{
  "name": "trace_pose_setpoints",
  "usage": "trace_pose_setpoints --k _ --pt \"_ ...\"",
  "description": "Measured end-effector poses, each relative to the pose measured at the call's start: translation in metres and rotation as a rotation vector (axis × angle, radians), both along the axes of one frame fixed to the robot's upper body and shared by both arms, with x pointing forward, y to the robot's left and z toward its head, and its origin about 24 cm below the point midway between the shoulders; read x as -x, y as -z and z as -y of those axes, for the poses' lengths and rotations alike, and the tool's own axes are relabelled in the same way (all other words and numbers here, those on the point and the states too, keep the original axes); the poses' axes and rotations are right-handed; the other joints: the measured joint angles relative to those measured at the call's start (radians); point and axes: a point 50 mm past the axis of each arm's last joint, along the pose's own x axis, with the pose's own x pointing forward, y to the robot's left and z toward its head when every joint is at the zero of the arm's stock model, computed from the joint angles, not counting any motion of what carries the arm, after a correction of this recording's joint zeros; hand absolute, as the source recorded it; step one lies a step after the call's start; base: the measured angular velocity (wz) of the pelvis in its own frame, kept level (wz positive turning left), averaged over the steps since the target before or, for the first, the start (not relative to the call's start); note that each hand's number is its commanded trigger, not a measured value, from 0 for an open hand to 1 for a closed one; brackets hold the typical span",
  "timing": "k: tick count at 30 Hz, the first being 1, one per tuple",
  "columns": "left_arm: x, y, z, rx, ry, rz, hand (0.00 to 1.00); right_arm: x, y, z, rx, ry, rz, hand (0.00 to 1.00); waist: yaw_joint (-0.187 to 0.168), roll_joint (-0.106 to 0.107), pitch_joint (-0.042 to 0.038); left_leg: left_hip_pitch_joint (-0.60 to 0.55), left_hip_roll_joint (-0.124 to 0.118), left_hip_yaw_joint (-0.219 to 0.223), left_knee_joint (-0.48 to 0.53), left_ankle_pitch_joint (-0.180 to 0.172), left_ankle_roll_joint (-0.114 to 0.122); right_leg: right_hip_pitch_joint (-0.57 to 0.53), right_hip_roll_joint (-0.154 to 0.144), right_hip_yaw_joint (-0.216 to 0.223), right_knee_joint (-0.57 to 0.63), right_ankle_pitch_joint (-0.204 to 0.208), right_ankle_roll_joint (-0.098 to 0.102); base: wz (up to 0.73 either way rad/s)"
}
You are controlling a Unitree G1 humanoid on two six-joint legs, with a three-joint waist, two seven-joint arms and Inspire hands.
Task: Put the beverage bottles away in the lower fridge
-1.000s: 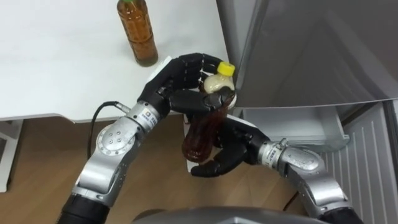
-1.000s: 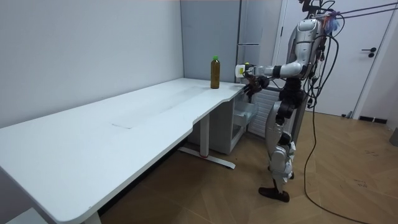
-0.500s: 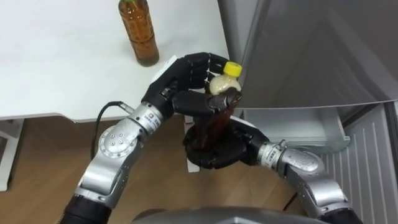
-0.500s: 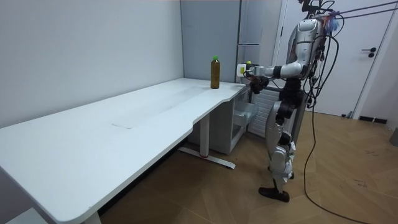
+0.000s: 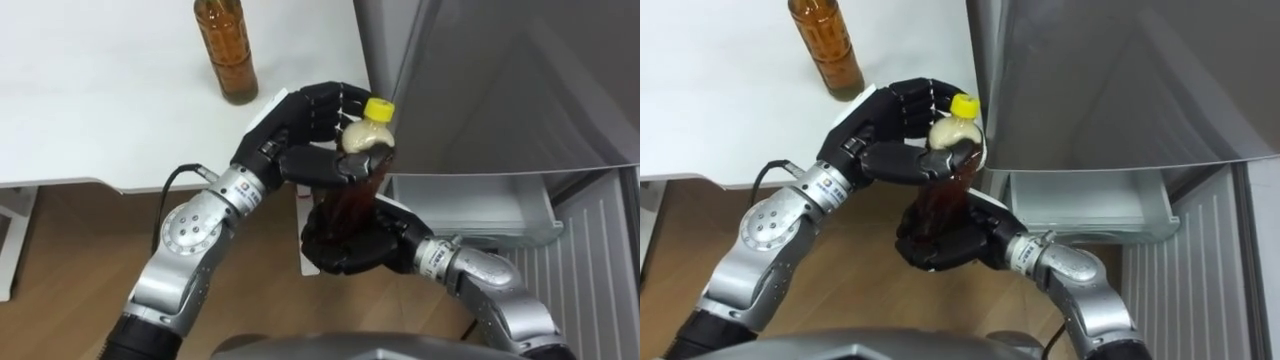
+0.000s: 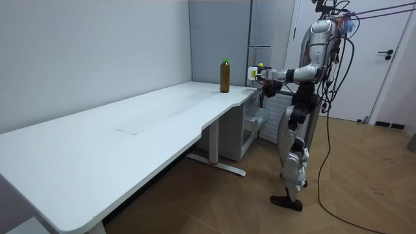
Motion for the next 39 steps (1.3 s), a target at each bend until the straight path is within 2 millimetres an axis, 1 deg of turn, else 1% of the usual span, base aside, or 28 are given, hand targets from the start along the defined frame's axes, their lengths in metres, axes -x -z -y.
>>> trace_pose_setpoints --k 3,7,20,23,26,34,36,39 --pt "0.0 0.0 -0.001 0.002 -0.006 0.0 0.0 0.0 0.0 0.0 0.0 0.0 0.002 1.0 0.001 -0.003 -0.0007 -0.001 0.0 0.0 0.001 0.0 0.0 0.0 0.0 0.0 0.0 0.0 0.0 0.0" --pt "-0.001 -0.005 0.001 0.04 -0.009 0.024 0.0 0.001 0.001 -0.001 -0.001 -0.004 -0.003 1.0 0.003 -0.006 -0.002 -0.003 0.0 0.0 0.005 0.0 0.0 -0.001 0.0 0.0 0.0 0.0 0.0 0.0" --pt "-0.001 -0.006 0.001 0.051 -0.008 0.024 0.0 0.003 0.001 -0.003 -0.012 -0.027 -0.006 1.0 0.003 -0.007 -0.0018 -0.005 0.0 -0.002 0.006 0.0 0.0 -0.001 0.0 0.001 0.0 0.0 0.0 0.0" --pt "-0.001 -0.007 0.001 0.075 -0.008 0.022 0.0 0.003 0.001 -0.004 -0.011 -0.029 -0.007 1.0 0.003 -0.007 -0.0018 -0.005 0.0 -0.002 0.006 0.0 0.0 0.0 -0.001 -0.001 -0.001 0.0 0.0 0.0" --pt "-0.001 -0.014 0.003 0.093 -0.006 0.046 0.0 0.003 0.001 -0.004 -0.006 -0.033 -0.006 1.0 0.001 -0.006 -0.0018 -0.004 0.0 -0.002 0.006 0.0 0.0 0.001 -0.001 0.0 0.0 0.0 0.0 0.0" --pt "0.0 -0.044 0.007 0.138 0.019 0.164 0.0 0.003 0.001 -0.004 -0.007 -0.035 -0.006 1.0 0.002 -0.004 -0.0004 0.003 0.0 -0.003 0.006 0.0 0.0 0.014 0.0 -0.002 -0.001 0.0 0.0 0.0" --pt "0.0 -0.048 0.008 0.145 0.024 0.182 0.0 0.002 0.0 -0.004 -0.007 -0.035 -0.003 1.0 0.002 -0.003 0.0004 0.003 0.0 -0.003 0.006 0.0 0.0 0.013 0.0 -0.001 -0.001 0.0 0.0 0.0" --pt "-0.001 -0.057 0.003 0.167 0.014 0.214 0.0 0.001 0.0 -0.003 -0.006 -0.03 0.0 1.0 0.004 -0.001 -0.0001 0.002 0.0 -0.003 0.006 0.0 0.0 0.008 0.0 -0.001 -0.001 0.0 0.0 0.0"
